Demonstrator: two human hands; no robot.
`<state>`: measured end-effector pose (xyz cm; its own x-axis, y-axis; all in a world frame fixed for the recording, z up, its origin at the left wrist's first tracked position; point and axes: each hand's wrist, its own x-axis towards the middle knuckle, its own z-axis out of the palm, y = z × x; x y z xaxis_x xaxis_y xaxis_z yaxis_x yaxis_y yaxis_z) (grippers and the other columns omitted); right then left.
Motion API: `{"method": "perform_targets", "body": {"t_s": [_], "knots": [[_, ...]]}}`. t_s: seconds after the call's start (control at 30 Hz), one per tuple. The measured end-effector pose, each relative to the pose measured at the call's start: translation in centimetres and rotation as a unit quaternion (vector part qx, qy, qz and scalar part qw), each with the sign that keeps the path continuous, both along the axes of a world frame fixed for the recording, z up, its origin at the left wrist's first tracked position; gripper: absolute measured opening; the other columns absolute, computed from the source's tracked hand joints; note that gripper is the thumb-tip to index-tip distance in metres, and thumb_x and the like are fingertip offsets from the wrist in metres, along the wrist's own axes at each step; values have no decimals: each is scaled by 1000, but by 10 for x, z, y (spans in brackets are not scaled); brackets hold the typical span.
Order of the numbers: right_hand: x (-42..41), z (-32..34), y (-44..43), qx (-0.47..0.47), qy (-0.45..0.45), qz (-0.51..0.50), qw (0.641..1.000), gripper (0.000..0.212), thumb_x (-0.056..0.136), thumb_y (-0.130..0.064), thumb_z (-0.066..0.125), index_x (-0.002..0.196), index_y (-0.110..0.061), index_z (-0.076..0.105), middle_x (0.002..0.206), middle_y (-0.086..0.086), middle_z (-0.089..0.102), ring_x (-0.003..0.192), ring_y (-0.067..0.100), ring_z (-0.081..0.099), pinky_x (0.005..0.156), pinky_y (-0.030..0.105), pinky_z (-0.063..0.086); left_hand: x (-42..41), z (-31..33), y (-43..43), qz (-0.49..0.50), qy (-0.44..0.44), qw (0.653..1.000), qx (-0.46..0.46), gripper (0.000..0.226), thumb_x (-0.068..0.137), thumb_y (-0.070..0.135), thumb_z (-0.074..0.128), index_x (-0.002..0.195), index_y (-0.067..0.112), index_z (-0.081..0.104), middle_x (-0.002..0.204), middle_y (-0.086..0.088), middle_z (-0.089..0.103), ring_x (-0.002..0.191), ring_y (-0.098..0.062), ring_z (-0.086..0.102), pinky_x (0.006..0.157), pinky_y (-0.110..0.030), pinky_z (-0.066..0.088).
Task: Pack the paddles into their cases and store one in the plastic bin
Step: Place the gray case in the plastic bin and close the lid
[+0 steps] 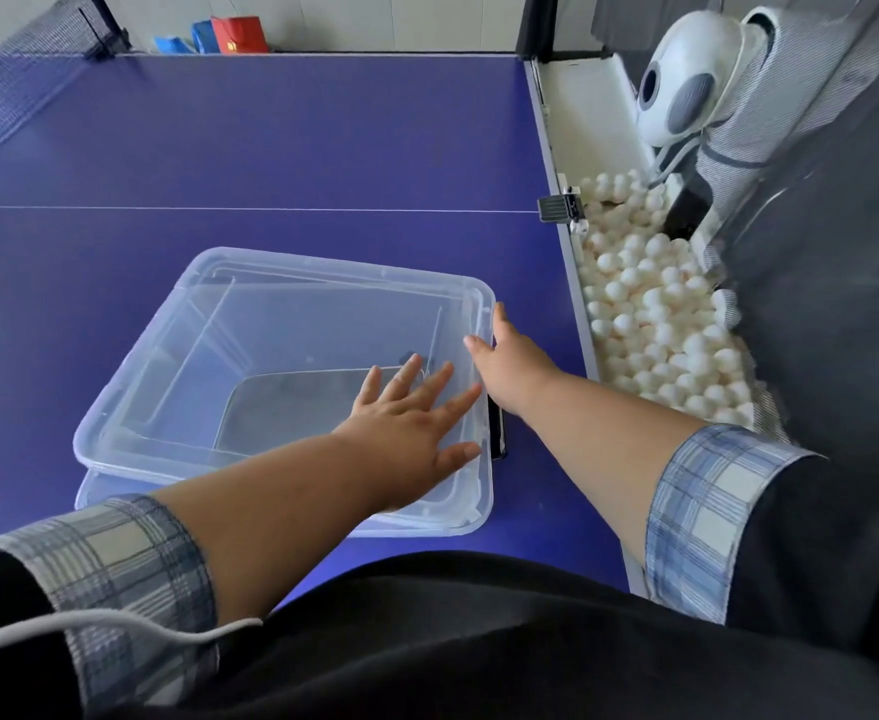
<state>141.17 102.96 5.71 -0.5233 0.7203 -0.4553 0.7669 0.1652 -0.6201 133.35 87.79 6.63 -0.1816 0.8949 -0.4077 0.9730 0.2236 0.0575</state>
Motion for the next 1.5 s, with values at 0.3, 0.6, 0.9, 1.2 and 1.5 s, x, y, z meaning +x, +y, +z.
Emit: {"method": "perform_targets", "body": {"t_s": [0.3,0.6,0.9,1.2,1.5], "knots": [[-1,-9,5,-26,27,3,999,61,105,-48,30,157,-43,-1,160,3,33,132,29,50,83,33,38,32,-9,9,68,-11,998,-1,71,92,72,6,151,42,-20,163,3,-24,147,-29,-28,117,-61,-10],[5,-17,-7,-80,89,-60,991,61,102,-51,38,157,-40,14,160,-1,33,141,26,41,102,38,40,22,-8,-2,54,5,998,44,74,88,78,10,152,46,-8,166,4,-7,151,-23,-18,119,-55,-6],[7,-18,-20,-207,84,-198,954,83,84,-64,62,151,-26,32,143,4,52,123,31,55,82,37,46,13,-10,-13,40,17,998,38,71,89,76,12,151,48,-9,166,5,-7,151,-21,-18,119,-54,-8],[10,-16,-26,-243,64,-213,944,84,66,-78,67,125,-18,61,104,3,64,90,25,61,79,38,51,8,-16,10,34,21,987,154,54,96,50,38,146,31,33,157,-3,22,149,-26,11,121,-44,7],[10,-4,-52,-129,90,-204,966,62,91,-60,50,138,-20,48,122,4,63,103,25,62,84,39,50,3,-37,7,84,-71,972,207,70,98,38,40,157,21,6,165,-4,10,153,-22,1,124,-42,-1]]}}
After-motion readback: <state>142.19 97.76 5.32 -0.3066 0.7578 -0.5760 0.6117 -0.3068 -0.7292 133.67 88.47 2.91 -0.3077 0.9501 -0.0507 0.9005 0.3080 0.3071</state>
